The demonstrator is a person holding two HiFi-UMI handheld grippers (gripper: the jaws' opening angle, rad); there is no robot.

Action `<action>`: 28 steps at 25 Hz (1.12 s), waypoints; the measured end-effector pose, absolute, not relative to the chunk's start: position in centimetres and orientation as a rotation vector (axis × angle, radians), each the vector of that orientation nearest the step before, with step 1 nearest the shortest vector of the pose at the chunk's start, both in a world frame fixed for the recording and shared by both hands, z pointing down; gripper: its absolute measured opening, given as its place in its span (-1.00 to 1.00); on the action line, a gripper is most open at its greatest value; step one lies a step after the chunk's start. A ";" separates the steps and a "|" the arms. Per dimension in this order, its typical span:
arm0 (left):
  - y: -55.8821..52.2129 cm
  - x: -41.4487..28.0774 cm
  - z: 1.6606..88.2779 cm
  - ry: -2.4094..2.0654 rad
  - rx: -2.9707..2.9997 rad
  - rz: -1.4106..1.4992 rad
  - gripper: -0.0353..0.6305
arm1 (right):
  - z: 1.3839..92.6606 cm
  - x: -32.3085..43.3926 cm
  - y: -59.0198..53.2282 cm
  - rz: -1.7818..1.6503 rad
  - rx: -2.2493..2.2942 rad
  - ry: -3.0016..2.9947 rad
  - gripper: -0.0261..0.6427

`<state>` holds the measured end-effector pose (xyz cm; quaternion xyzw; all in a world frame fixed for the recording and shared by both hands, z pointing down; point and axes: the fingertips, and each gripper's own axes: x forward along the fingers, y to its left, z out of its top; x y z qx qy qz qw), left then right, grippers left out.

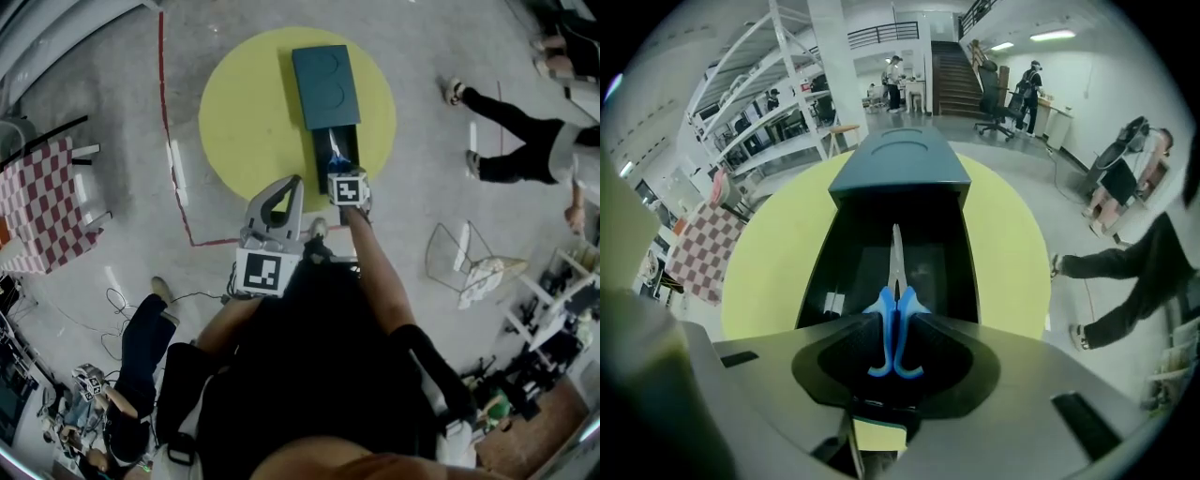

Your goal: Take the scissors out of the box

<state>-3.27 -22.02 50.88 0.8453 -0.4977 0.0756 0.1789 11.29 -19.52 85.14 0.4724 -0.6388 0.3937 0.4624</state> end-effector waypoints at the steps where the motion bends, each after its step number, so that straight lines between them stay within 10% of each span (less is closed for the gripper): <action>1: -22.1 -3.4 51.0 -1.407 2.387 0.213 -0.92 | 85.3 11.1 -19.5 0.983 1.147 -1.562 -0.61; 28: -21.5 -3.8 50.8 -1.412 2.366 0.202 -0.92 | 85.5 12.0 -18.3 1.051 1.065 -1.442 -0.67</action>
